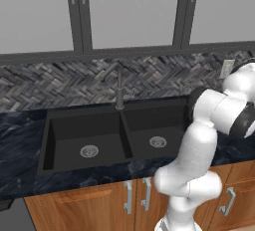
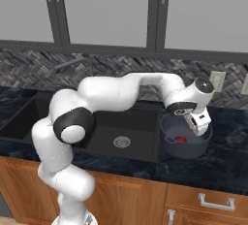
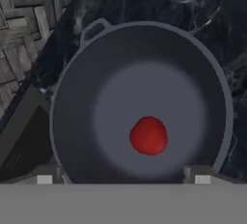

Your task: Dump the tomato from the pot into the sink. Then turn on the water and wash the tomato. Then turn off the water and put the tomato back in the pot.

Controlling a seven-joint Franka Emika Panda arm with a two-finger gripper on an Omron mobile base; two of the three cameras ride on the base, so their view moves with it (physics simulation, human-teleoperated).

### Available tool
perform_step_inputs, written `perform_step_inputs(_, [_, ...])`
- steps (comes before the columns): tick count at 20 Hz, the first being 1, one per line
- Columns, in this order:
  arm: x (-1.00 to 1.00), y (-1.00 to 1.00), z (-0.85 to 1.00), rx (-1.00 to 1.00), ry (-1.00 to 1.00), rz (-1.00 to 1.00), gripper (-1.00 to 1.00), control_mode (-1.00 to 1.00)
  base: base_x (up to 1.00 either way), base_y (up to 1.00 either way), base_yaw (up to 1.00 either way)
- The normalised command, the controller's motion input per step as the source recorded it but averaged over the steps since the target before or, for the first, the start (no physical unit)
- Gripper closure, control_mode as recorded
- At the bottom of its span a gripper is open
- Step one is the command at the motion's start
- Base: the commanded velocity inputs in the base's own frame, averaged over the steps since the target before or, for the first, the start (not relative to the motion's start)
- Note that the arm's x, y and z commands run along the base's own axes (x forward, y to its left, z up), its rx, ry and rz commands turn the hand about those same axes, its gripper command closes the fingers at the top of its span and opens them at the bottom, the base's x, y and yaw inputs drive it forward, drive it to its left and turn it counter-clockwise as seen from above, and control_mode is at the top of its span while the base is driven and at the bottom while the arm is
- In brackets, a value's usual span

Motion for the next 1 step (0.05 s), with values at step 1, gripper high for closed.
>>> perform_step_inputs(1, [-0.54,0.39,0.65,-0.07,-0.37,0.00,-1.00,-1.00,0.00,0.00,0.00])
